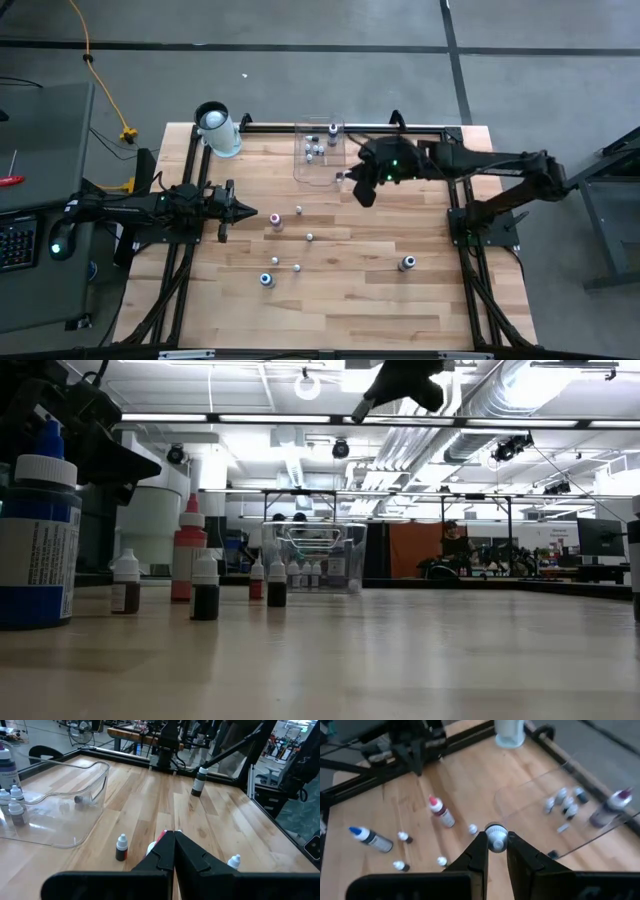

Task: Pick & Place food coloring
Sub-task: Put the small green food coloring bottle into the container

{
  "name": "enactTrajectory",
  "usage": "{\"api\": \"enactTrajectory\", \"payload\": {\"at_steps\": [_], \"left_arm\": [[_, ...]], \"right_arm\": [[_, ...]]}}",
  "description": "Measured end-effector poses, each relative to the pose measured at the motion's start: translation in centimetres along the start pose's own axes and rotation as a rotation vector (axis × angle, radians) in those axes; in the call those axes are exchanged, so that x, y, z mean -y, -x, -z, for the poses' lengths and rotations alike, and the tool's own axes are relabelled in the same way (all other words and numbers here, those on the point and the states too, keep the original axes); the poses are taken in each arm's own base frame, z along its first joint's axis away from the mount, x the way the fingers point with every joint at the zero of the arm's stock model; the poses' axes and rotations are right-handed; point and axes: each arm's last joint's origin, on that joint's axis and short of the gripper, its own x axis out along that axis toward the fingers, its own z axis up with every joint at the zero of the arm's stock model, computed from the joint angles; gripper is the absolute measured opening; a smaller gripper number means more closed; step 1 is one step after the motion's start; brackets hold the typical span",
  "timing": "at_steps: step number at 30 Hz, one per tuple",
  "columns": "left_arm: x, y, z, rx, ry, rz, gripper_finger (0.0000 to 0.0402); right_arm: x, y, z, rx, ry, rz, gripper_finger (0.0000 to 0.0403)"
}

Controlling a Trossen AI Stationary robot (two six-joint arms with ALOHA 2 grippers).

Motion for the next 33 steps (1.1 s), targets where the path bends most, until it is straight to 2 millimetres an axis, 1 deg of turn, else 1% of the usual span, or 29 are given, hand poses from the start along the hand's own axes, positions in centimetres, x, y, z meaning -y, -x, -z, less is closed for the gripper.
{"api": "enactTrajectory", "payload": {"at_steps": [4, 6, 8, 11, 13, 15, 17, 19, 21, 25, 29, 33], "left_arm": [[0.0, 0.0, 0.0, 0.000, 0.000, 0.000, 0.0001], [0.0, 0.0, 0.0, 0.000, 0.000, 0.000, 0.0001], [0.0, 0.0, 0.0, 0.000, 0.000, 0.001, 0.0001], [0.0, 0.0, 0.0, 0.000, 0.000, 0.001, 0.0001], [0.0, 0.0, 0.0, 0.000, 0.000, 0.001, 0.0001], [0.0, 0.0, 0.0, 0.000, 0.000, 0.001, 0.0001], [0.0, 0.0, 0.0, 0.000, 0.000, 0.001, 0.0001], [0.0, 0.0, 0.0, 0.000, 0.000, 0.001, 0.0001], [0.0, 0.0, 0.0, 0.000, 0.000, 0.001, 0.0001], [0.0, 0.0, 0.0, 0.000, 0.000, 0.002, 0.0001], [0.0, 0.0, 0.0, -0.001, 0.000, 0.002, 0.0001], [0.0, 0.0, 0.0, -0.001, 0.000, 0.002, 0.0001]], "right_arm": [[0.5, 0.7, -2.6, 0.004, 0.038, 0.077, 0.0039], [0.9, 0.5, -3.9, -0.018, 0.048, 0.132, 0.0039], [1.2, -0.1, -5.3, -0.041, 0.051, 0.173, 0.0039], [1.8, -1.9, -7.5, -0.075, 0.061, 0.210, 0.0039], [2.2, -3.6, -8.7, -0.095, 0.050, 0.232, 0.0039], [2.9, -5.6, -9.4, -0.131, 0.023, 0.251, 0.0039], [3.7, -7.7, -9.8, -0.170, -0.007, 0.272, 0.0039], [4.7, -9.6, -9.8, -0.203, -0.050, 0.293, 0.0039], [5.9, -11.6, -9.4, -0.247, -0.108, 0.309, 0.0039], [8.0, -15.4, -7.5, -0.349, -0.227, 0.310, 0.0039], [9.2, -17.8, -5.6, -0.428, -0.320, 0.306, 0.0039], [10.4, -19.5, -4.3, -0.465, -0.384, 0.323, 0.0039]]}}
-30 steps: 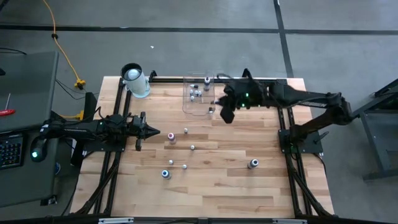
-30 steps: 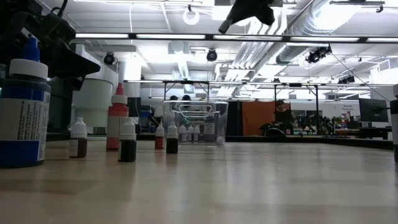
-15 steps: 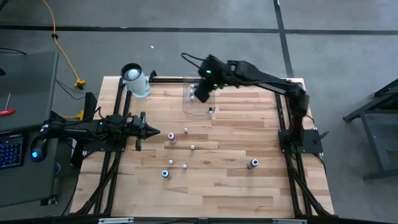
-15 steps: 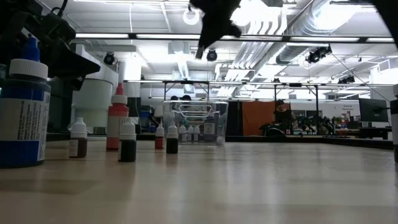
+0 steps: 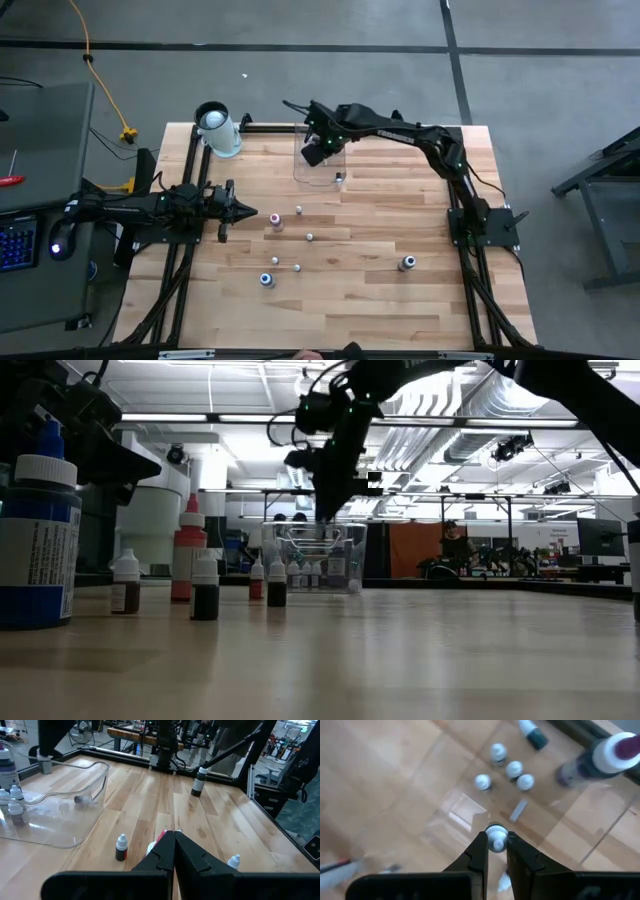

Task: Pick & Place food coloring
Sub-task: Put the small green food coloring bottle into the container

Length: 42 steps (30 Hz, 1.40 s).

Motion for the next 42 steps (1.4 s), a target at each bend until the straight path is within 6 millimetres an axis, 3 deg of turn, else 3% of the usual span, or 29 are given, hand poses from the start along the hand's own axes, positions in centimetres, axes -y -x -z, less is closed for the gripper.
{"api": "enactTrajectory", "payload": {"at_steps": [11, 23, 35, 42], "left_arm": [[0.0, 0.0, 0.0, 0.000, 0.000, 0.003, 0.0001], [0.0, 0.0, 0.0, 0.000, 0.000, 0.003, 0.0001], [0.0, 0.0, 0.0, 0.000, 0.000, 0.003, 0.0001], [0.0, 0.0, 0.0, 0.000, 0.000, 0.002, 0.0001]], "right_arm": [[0.7, -3.4, -0.8, 0.033, -0.087, -0.023, 0.0039], [0.8, -7.6, -0.3, -0.017, -0.064, -0.014, 0.0039], [0.9, -8.2, -0.2, -0.017, 0.219, 0.020, 0.0039], [1.0, -8.2, -0.3, -0.005, 0.282, 0.048, 0.0039]]}}
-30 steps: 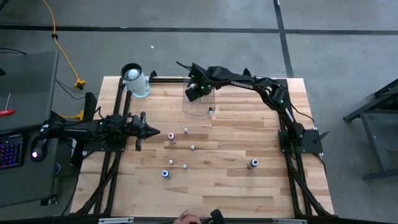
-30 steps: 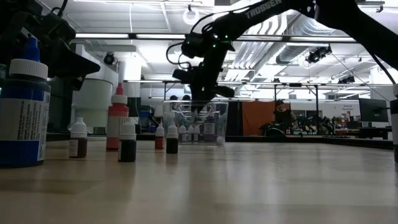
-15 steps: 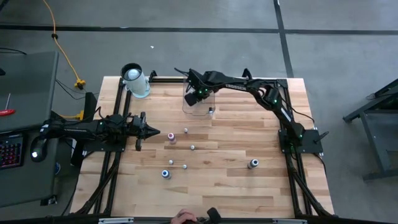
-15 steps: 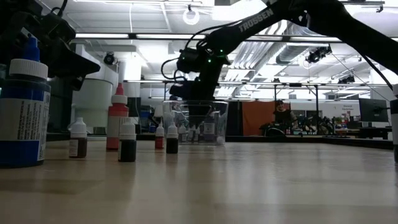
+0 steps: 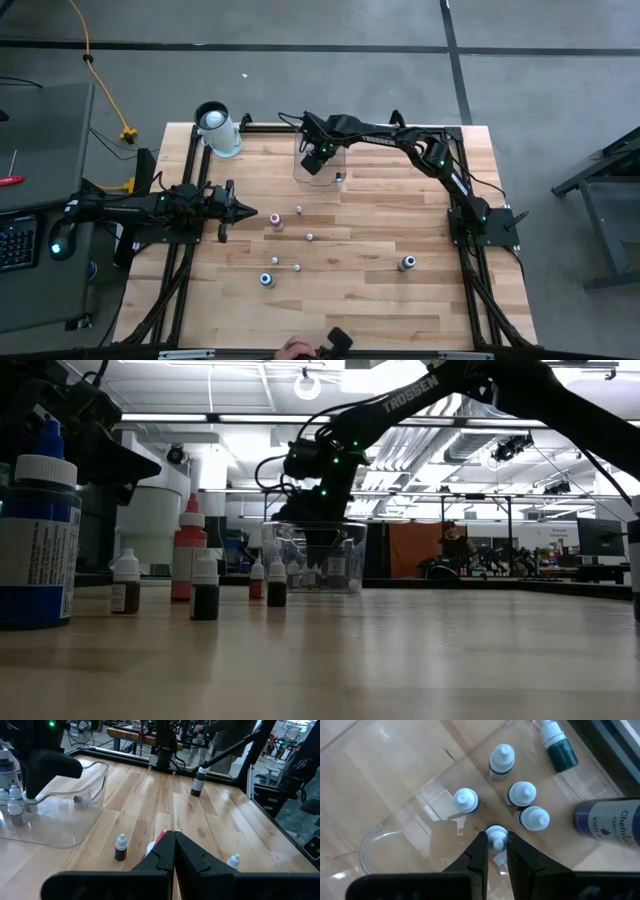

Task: Pick & Place food coloring
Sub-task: Put the small green food coloring bottle into the container

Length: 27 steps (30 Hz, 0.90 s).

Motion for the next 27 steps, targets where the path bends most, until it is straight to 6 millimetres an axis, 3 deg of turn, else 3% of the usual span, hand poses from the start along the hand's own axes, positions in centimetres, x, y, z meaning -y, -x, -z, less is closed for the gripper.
{"api": "enactTrajectory", "payload": {"at_steps": [10, 18, 27], "left_arm": [[0.00, 0.00, 0.00, 0.000, 0.000, 0.000, 0.0001], [0.00, 0.00, 0.00, 0.000, 0.000, 0.000, 0.0001], [-0.01, 0.00, 0.00, 0.001, 0.000, -0.003, 0.0001]], "right_arm": [[-0.71, -0.38, 0.22, -0.007, 0.150, -0.021, 0.0040], [-0.80, -0.78, 0.29, -0.016, 0.142, -0.047, 0.0040], [-0.78, -0.53, 0.12, -0.009, 0.135, -0.038, 0.0073]]}}
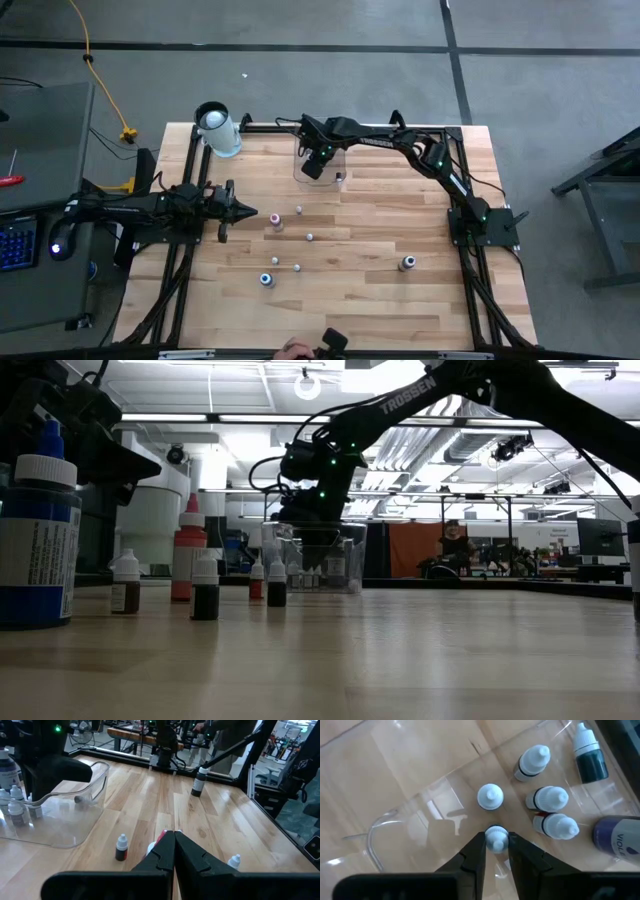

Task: Pick & Place food coloring
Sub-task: Put the small green food coloring bottle into the container, then put the small yellow food coloring bottle into the container

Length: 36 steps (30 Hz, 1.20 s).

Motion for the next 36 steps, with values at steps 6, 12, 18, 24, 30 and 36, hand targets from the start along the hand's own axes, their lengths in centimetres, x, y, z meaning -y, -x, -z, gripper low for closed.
{"api": "enactTrajectory", "payload": {"at_steps": [6, 12, 18, 24, 30, 36], "left_arm": [[0.00, 0.00, 0.00, 0.000, 0.000, 0.000, 0.0001], [0.00, 0.00, 0.00, 0.000, 0.000, 0.001, 0.0001], [0.00, 0.00, 0.00, 0.000, 0.000, 0.001, 0.0001], [0.01, 0.00, 0.00, 0.000, 0.000, 0.001, 0.0001], [0.00, 0.00, 0.00, 0.000, 0.000, 0.002, 0.0001], [0.00, 0.00, 0.00, 0.000, 0.000, 0.002, 0.0001]], "right_arm": [[0.01, 0.01, 0.00, 0.000, -0.026, 0.004, 0.0077], [0.01, 0.01, 0.05, -0.005, -0.034, 0.004, 0.0078], [-0.02, 0.02, 0.05, -0.007, -0.049, -0.008, 0.0079], [-0.06, 0.19, 0.02, -0.007, -0.051, -0.023, 0.0079], [-0.06, 0.19, 0.06, -0.012, -0.053, -0.034, 0.0086], [0.04, 0.19, 0.05, -0.012, -0.055, -0.033, 0.0144]]}}
